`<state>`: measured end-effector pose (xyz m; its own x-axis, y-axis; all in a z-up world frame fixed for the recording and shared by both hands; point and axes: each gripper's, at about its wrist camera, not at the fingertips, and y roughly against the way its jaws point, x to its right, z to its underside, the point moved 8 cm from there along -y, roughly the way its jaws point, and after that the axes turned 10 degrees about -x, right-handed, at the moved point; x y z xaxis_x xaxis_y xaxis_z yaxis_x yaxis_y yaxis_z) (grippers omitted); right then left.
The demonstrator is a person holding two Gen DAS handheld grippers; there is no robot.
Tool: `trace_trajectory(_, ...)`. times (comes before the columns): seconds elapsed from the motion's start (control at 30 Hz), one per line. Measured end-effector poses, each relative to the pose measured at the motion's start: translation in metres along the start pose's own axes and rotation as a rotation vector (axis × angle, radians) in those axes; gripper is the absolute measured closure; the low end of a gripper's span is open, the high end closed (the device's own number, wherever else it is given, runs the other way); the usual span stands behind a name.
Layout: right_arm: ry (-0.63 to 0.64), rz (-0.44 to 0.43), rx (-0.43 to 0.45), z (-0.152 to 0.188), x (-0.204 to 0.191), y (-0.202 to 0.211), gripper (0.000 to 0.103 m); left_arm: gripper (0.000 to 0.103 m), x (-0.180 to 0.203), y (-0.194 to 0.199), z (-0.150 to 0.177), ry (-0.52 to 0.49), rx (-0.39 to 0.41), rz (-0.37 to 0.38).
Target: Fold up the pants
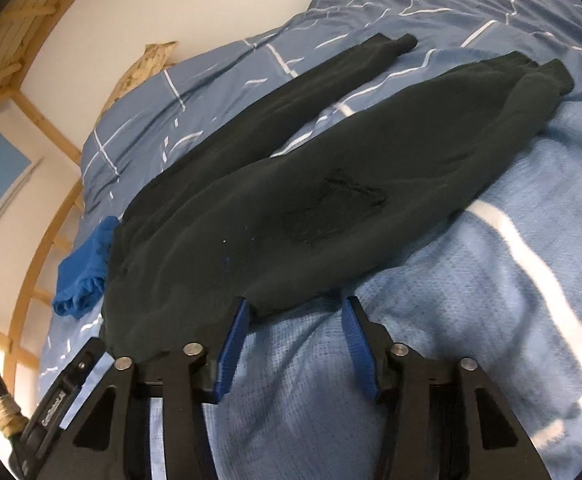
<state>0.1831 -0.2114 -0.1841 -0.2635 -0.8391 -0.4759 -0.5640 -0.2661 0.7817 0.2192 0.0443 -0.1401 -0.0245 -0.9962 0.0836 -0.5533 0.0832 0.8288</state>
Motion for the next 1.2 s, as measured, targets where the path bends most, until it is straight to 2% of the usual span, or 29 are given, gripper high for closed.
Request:
trace_trajectory(0.27,-0.007,-0.003,-0.028,-0.012,0.004,-0.012,0.061,0.035,0.005,-0.022,-0.006,-0.021,-0.049,0.010)
trace_trajectory(0.4,-0.001,-0.013,-0.025,-0.016,0.002,-0.008,0.062,0.037,0.007,-0.022,-0.010,-0.026,-0.040,0.009)
trace_trajectory(0.53,-0.017,-0.035,-0.014,-0.017,0.005,-0.002,0.062,0.046,0.010,-0.025,-0.009,-0.041,-0.037,0.001)
trace_trajectory(0.67,-0.031,-0.040,-0.036,-0.017,0.007,-0.006,0.062,0.065,0.012,-0.030,-0.007,-0.046,-0.063,0.022)
trace_trajectory(0.8,-0.025,-0.015,-0.027,-0.023,0.008,-0.008,0.083,0.078,0.013,-0.026,-0.009,-0.048,-0.068,0.019)
trace_trajectory(0.83,-0.024,-0.019,-0.023,-0.024,0.007,-0.006,0.084,0.082,0.014,-0.025,-0.010,-0.049,-0.062,0.018)
trace_trajectory(0.97,0.014,-0.021,0.014,-0.028,0.001,0.004,0.090,0.086,0.015,-0.019,-0.012,-0.031,-0.052,0.014)
trace_trajectory(1.2,0.077,-0.038,0.107,-0.048,-0.021,0.031,0.092,0.088,0.015,-0.003,-0.035,0.014,-0.044,0.016)
